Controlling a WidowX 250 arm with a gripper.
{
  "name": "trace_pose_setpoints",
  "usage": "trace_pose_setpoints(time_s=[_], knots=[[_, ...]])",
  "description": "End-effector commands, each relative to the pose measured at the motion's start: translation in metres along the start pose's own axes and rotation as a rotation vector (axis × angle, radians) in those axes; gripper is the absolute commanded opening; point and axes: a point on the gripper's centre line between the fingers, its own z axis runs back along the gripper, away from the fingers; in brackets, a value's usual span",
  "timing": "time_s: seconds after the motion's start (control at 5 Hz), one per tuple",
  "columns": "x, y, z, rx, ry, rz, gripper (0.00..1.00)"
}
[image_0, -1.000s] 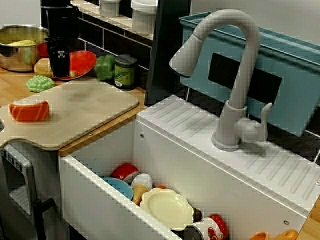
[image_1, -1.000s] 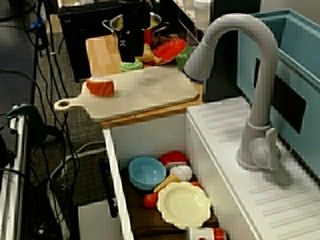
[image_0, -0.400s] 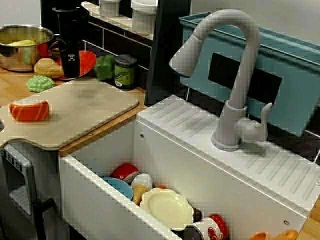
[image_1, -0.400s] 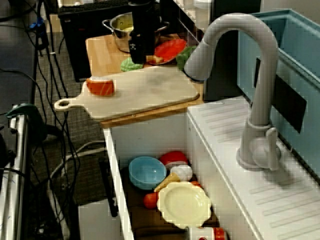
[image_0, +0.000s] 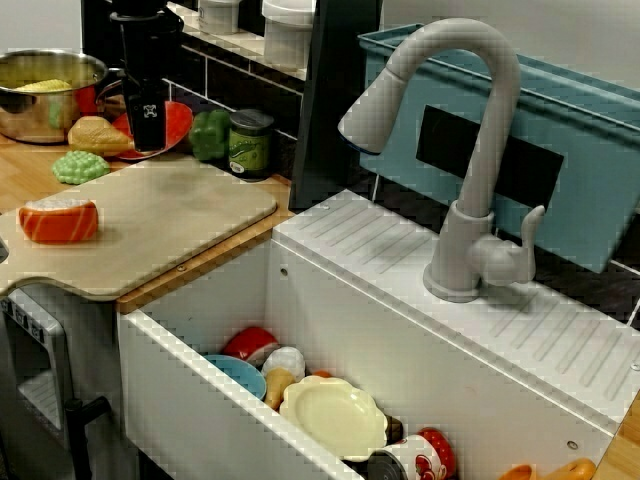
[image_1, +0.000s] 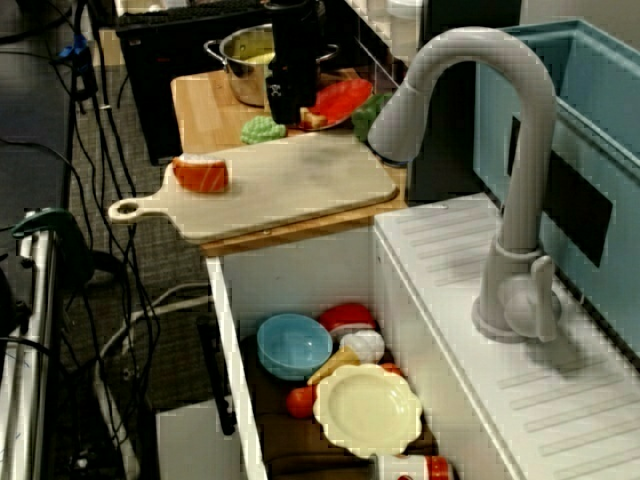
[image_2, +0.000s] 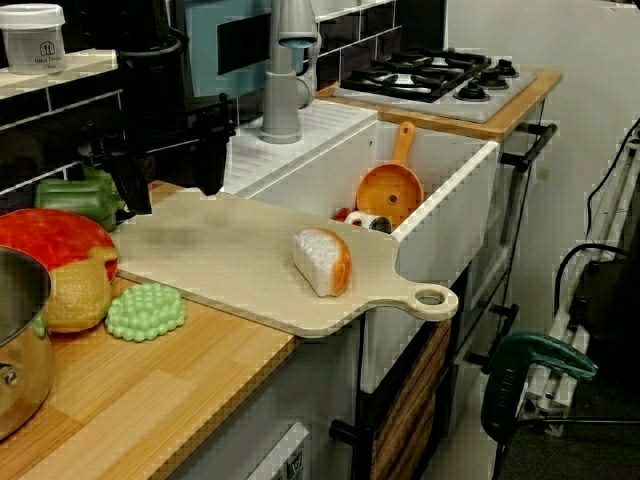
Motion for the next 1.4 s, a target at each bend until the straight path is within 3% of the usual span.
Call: trace_pose_setpoints(time_s=[0.0, 0.4, 0.8, 1.2], knots=[[0.002, 0.013, 0.019, 0.040, -0.066, 0.029, 1.00], [0.006, 0.019, 0.024, 0.069, -0.143, 0.066, 1.00], [0.014, 0.029, 0.013, 0.123, -0.140, 0.129, 1.00], [0.014, 0.049, 0.022, 0.122, -0.177, 0.153, 1.00]])
